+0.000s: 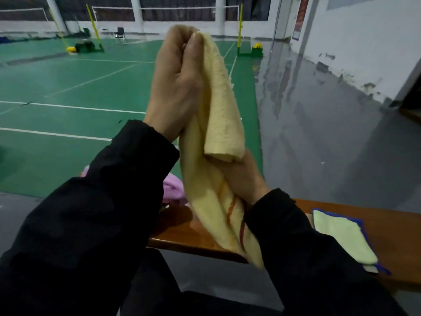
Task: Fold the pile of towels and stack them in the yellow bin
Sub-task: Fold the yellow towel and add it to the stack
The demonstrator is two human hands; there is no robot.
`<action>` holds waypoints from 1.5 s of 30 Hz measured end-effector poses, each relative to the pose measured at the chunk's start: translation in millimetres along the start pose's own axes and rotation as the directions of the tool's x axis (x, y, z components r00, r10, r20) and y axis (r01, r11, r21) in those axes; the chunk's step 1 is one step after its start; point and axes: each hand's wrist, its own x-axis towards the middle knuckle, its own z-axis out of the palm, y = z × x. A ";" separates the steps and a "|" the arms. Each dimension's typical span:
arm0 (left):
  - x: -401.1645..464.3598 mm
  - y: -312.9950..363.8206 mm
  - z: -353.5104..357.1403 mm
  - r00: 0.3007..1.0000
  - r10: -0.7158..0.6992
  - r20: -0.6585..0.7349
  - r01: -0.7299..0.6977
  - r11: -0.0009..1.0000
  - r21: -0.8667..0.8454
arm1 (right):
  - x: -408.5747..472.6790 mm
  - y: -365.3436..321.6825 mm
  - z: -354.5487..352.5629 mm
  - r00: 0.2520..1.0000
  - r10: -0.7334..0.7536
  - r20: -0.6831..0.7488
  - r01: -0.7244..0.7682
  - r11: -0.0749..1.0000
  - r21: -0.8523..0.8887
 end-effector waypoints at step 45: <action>-217.3 -40.5 117.8 0.853 -0.330 0.405 0.284 0.944 0.171 | 4.5 -16.4 -116.7 0.779 0.602 -0.177 -0.406 0.699 0.589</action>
